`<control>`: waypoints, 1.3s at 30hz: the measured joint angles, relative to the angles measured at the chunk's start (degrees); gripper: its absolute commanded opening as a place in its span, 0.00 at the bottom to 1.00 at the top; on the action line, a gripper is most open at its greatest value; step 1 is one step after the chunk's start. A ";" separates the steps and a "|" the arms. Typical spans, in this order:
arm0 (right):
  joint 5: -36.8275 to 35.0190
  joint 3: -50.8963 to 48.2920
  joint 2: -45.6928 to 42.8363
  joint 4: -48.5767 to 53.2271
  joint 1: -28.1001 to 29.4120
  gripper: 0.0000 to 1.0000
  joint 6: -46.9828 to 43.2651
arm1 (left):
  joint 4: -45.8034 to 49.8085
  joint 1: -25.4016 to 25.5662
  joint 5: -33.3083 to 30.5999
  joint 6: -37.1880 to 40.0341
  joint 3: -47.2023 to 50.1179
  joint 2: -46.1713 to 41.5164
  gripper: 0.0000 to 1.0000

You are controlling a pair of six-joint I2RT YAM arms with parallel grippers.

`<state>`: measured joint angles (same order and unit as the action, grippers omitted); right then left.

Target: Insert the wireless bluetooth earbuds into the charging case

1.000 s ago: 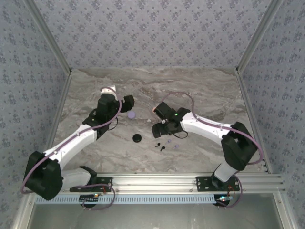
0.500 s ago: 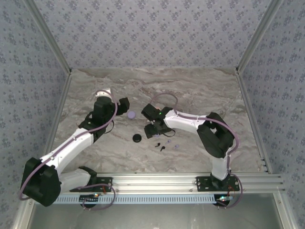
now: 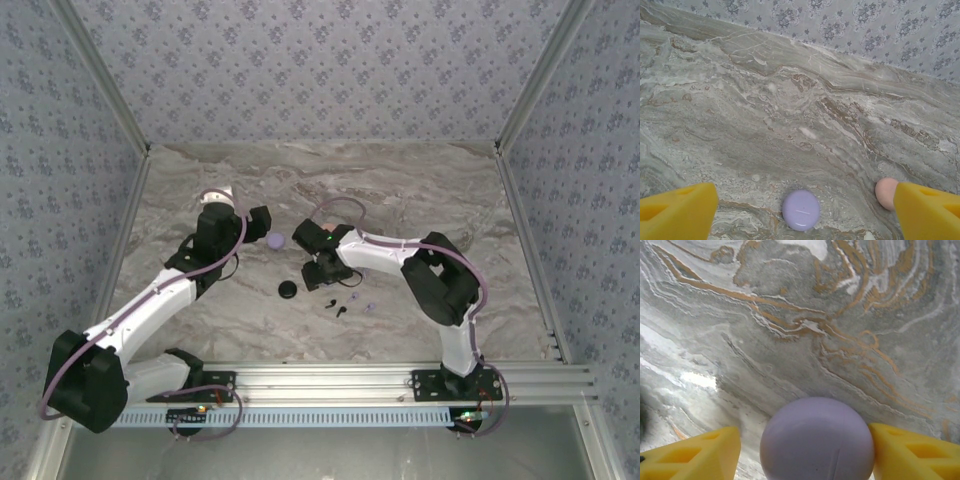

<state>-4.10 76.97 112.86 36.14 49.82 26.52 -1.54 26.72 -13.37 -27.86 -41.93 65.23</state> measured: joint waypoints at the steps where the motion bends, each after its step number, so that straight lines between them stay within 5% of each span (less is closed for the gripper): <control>1: -0.04 0.37 0.42 0.02 0.11 0.67 -0.13 | 0.07 0.00 0.00 -0.02 0.00 0.00 0.90; 11: -1.53 1.31 1.16 1.38 0.37 0.51 -0.94 | 0.07 0.00 0.02 0.00 0.00 0.00 0.90; 19: -2.12 -1.46 -2.19 -1.18 0.13 0.48 -5.27 | 0.57 0.00 3.80 1.95 -0.31 0.02 0.89; 31: -2.56 -13.55 -35.23 -17.18 -4.35 0.48 -27.54 | 2.14 -0.15 21.59 7.37 -8.37 1.40 0.85; 39: 3.45 -21.99 -50.73 -26.64 -6.29 0.47 -48.87 | 2.82 -0.15 33.83 11.06 -12.66 1.18 0.77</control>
<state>-0.64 54.98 62.13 9.50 43.53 -22.35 1.28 26.57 20.47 -16.80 -54.59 66.41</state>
